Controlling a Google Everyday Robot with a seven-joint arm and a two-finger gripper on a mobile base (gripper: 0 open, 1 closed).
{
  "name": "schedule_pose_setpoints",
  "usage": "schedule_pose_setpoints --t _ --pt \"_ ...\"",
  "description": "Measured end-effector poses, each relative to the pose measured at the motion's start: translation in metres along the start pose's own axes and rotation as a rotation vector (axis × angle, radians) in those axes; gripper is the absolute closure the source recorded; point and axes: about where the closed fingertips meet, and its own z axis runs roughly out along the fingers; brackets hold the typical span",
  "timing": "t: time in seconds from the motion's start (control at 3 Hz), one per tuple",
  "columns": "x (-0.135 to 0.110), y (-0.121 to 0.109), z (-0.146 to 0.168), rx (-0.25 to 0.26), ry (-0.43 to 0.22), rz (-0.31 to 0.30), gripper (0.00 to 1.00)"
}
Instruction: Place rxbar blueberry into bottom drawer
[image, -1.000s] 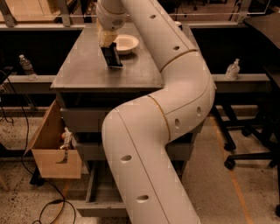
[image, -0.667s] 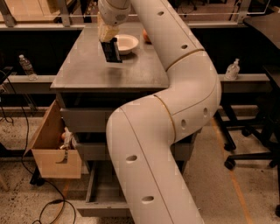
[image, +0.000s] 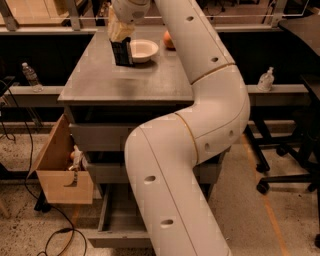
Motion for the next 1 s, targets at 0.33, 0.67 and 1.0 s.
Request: schedule_pose_setpoints --t 0.33,0.67,1.0 --pt "0.007 0.034 0.031 -0.072 -0.049 0.081 1.0" --pt "-0.005 0.034 0.066 -0.053 -0.109 0.111 1.0" --pt "-0.008 0.03 0.069 -0.041 -0.114 0.112 1.0"
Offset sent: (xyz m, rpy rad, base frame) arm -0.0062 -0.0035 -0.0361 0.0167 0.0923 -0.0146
